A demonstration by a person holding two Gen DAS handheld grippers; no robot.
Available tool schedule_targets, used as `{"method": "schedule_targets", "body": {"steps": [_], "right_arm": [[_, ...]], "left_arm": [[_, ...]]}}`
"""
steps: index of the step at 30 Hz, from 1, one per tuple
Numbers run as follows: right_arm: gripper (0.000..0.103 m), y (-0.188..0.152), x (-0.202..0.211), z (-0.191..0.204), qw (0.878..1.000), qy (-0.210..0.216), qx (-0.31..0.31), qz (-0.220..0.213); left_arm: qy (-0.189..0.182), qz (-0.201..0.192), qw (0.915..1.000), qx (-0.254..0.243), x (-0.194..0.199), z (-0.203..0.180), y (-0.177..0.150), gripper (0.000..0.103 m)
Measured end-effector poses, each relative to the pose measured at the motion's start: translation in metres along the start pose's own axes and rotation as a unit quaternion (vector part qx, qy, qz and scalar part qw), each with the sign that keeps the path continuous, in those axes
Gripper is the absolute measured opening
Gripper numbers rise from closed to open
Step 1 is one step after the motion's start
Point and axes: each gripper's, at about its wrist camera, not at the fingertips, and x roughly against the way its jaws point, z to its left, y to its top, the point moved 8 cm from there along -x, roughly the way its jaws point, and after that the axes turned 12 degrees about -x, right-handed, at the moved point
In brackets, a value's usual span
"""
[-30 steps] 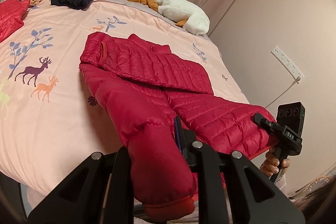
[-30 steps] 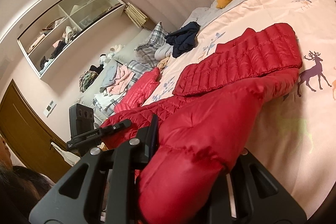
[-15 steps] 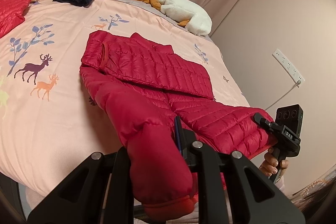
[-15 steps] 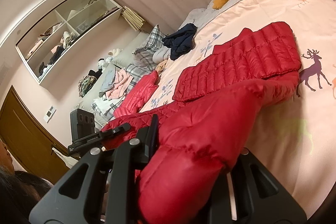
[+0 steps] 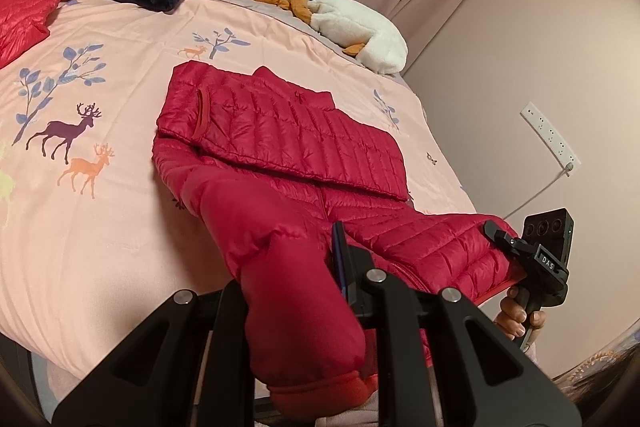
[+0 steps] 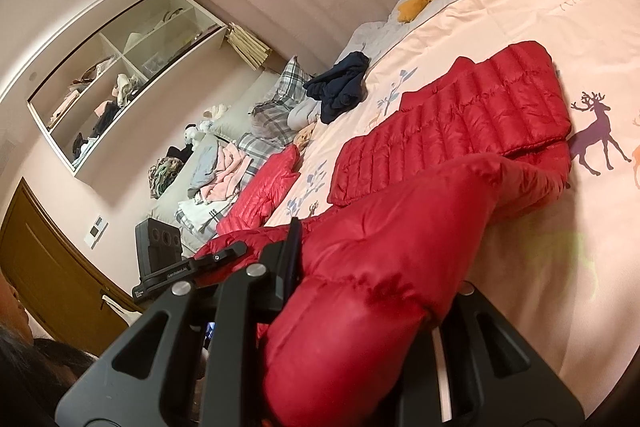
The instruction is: Fold large clothes
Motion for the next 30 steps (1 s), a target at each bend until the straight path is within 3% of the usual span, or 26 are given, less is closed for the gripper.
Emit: {"method": "schedule_targets", "body": {"steps": [30], "right_arm": [[0.023, 0.029, -0.016, -0.004, 0.999, -0.008, -0.012, -0.035]], "left_arm": [[0.02, -0.011, 0.9997, -0.011, -0.013, 0.015, 0.022, 0.016]]}}
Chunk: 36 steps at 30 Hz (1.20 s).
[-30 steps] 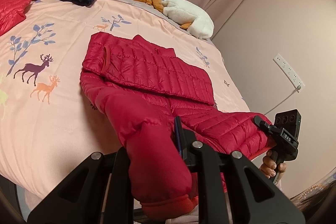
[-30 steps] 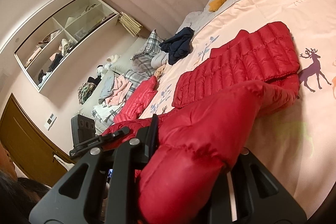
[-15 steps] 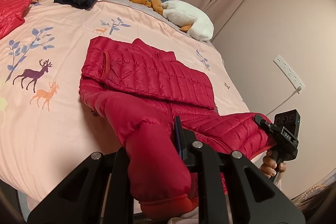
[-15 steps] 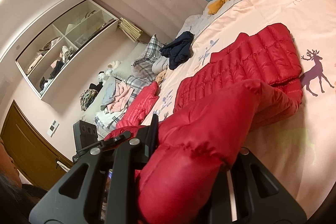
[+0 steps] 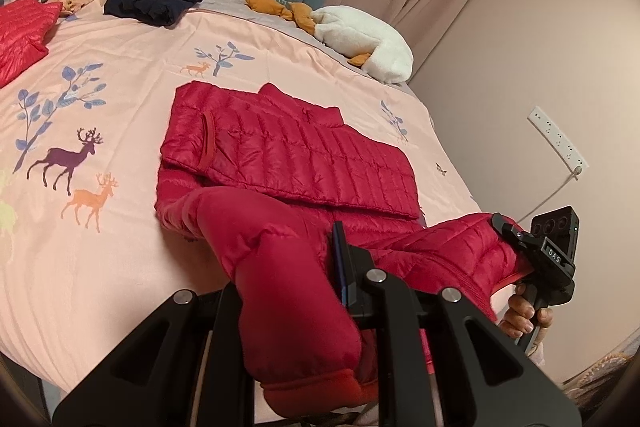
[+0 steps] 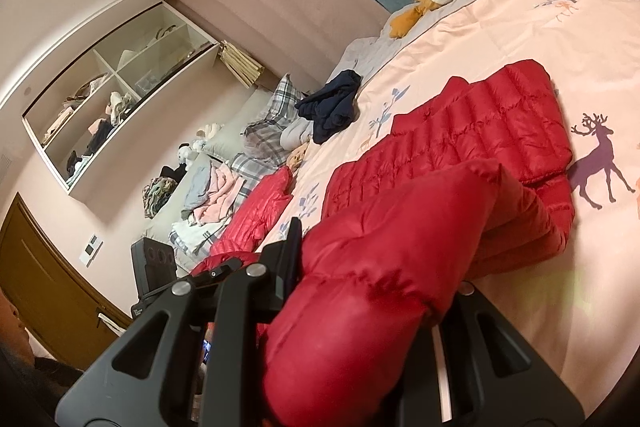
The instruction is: Fold large clothes
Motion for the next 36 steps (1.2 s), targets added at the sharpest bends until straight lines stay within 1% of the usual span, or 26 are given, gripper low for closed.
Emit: {"method": "schedule_targets", "body": {"steps": [2, 12, 26, 36], "right_arm": [[0.023, 0.002, -0.002, -0.002, 1.0, -0.003, -0.001, -0.001], [0.023, 0.013, -0.011, -0.006, 1.0, -0.011, -0.001, -0.01], [0.023, 0.022, -0.014, -0.01, 1.0, -0.019, -0.001, -0.018], [0.023, 0.034, -0.019, -0.014, 0.999, -0.026, 0.002, -0.027]], "left_arm": [[0.007, 0.0, 1.0, -0.003, -0.003, 0.003, 0.001, 0.016], [0.016, 0.001, 0.9998, -0.008, -0.012, 0.01, 0.008, 0.016], [0.017, 0.002, 0.9998, -0.008, -0.017, 0.013, 0.016, 0.016], [0.018, -0.004, 0.9998, -0.003, -0.025, 0.021, 0.028, 0.016]]}}
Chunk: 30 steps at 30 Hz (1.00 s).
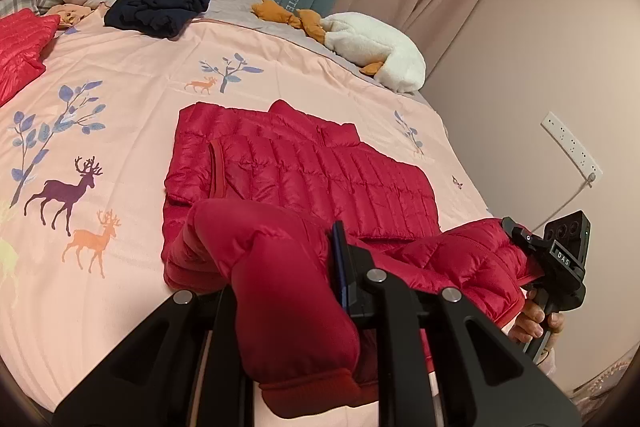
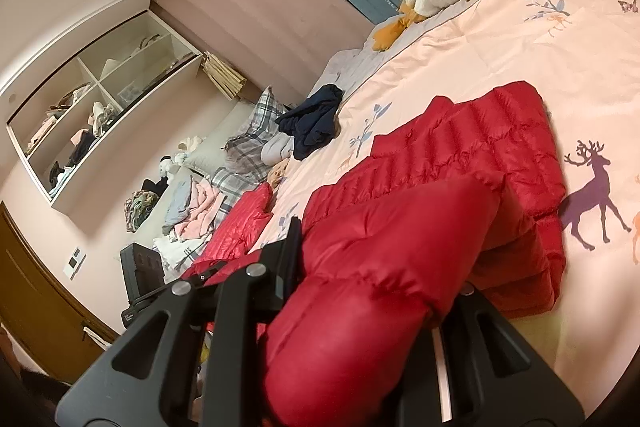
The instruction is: Fold large clothes
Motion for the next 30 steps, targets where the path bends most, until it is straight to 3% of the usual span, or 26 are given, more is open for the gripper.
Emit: {"method": "schedule_targets", "body": {"steps": [30], "right_arm": [[0.022, 0.049, -0.033, -0.013, 0.999, -0.035, 0.022, -0.023]], "left_arm": [[0.031, -0.004, 0.9995, -0.01, -0.04, 0.028, 0.044, 0.016]]}}
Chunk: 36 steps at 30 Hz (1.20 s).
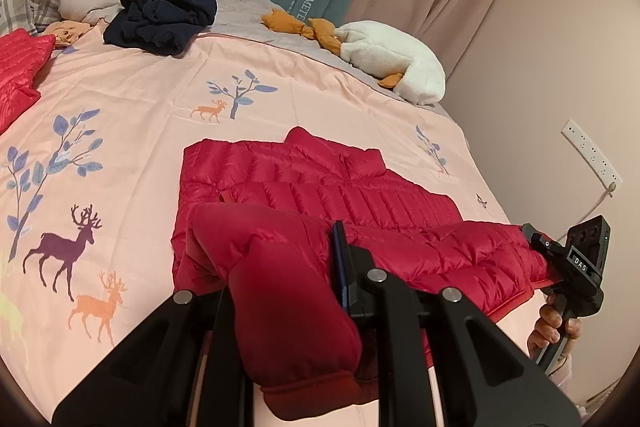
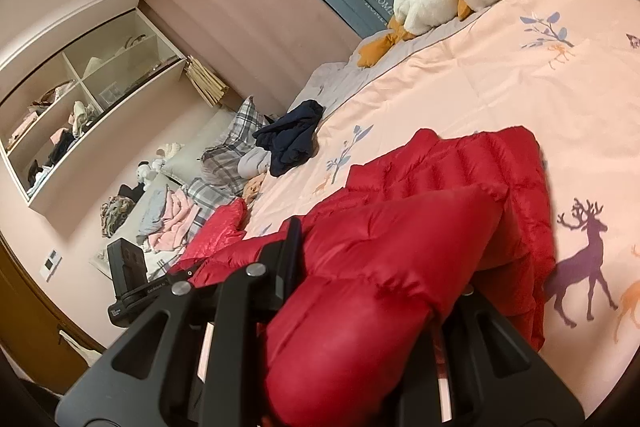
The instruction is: Fold large clothes
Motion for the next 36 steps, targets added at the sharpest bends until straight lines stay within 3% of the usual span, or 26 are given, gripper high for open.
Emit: {"method": "schedule_targets", "body": {"steps": [36], "right_arm": [[0.022, 0.008, -0.025, -0.023, 1.0, -0.03, -0.007, 0.005]], "left_arm": [[0.021, 0.033, 0.9992, 0.004, -0.048, 0.019, 0.002, 0.016]]}}
